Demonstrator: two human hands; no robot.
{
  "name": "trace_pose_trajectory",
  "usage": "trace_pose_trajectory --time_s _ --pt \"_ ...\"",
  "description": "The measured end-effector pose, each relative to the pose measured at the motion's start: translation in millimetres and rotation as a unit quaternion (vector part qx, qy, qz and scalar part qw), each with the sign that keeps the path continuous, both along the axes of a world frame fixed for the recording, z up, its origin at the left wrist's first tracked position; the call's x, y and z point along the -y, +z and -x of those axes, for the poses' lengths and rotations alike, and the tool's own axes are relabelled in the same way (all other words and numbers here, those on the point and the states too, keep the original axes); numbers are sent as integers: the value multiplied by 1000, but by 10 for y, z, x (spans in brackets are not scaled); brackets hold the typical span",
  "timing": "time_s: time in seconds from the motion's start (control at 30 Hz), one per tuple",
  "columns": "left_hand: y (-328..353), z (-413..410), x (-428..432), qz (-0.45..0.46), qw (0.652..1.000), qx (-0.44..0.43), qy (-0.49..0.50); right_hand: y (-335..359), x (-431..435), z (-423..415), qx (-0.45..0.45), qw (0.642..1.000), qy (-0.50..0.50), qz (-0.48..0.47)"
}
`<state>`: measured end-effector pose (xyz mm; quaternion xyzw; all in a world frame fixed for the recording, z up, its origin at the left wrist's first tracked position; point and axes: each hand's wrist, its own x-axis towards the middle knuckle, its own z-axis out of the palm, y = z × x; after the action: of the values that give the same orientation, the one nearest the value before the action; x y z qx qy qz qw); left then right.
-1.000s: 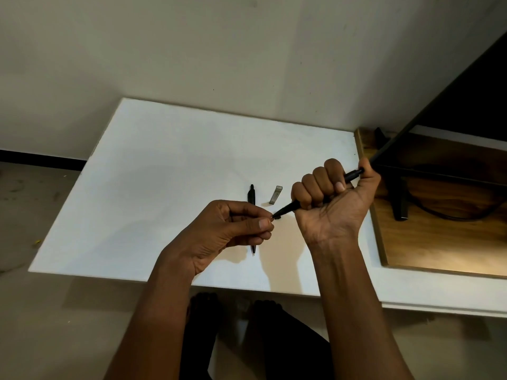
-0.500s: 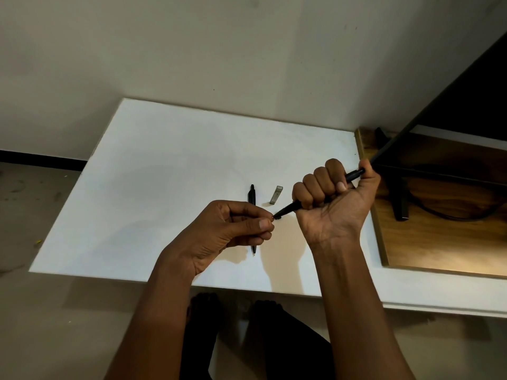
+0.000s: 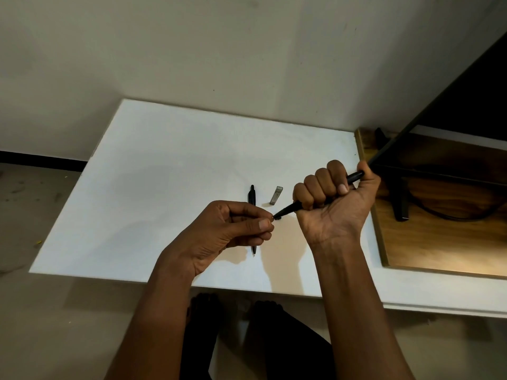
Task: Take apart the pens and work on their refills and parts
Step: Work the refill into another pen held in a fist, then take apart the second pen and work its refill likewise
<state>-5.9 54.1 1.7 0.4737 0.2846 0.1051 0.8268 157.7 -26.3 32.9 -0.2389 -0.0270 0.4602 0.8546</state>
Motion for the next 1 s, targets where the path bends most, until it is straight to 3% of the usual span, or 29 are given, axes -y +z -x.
trace_pose_trajectory --time_s 0.33,0.43,0.63,0.8,1.0 --pt "-2 -15 -6 -10 1000 5 -1 53 -66 74 65 993 93 17" --pt "-17 9 -26 -28 1000 -5 7 31 -101 104 139 981 114 68" --pt "-24 115 -78 -7 999 -30 23 -74 -164 230 410 881 103 213" --pt "-40 209 -130 -22 995 -85 53 -155 -187 331 448 841 95 290" --pt "-160 265 -222 -130 942 -212 223 -345 -277 485 543 729 108 402"
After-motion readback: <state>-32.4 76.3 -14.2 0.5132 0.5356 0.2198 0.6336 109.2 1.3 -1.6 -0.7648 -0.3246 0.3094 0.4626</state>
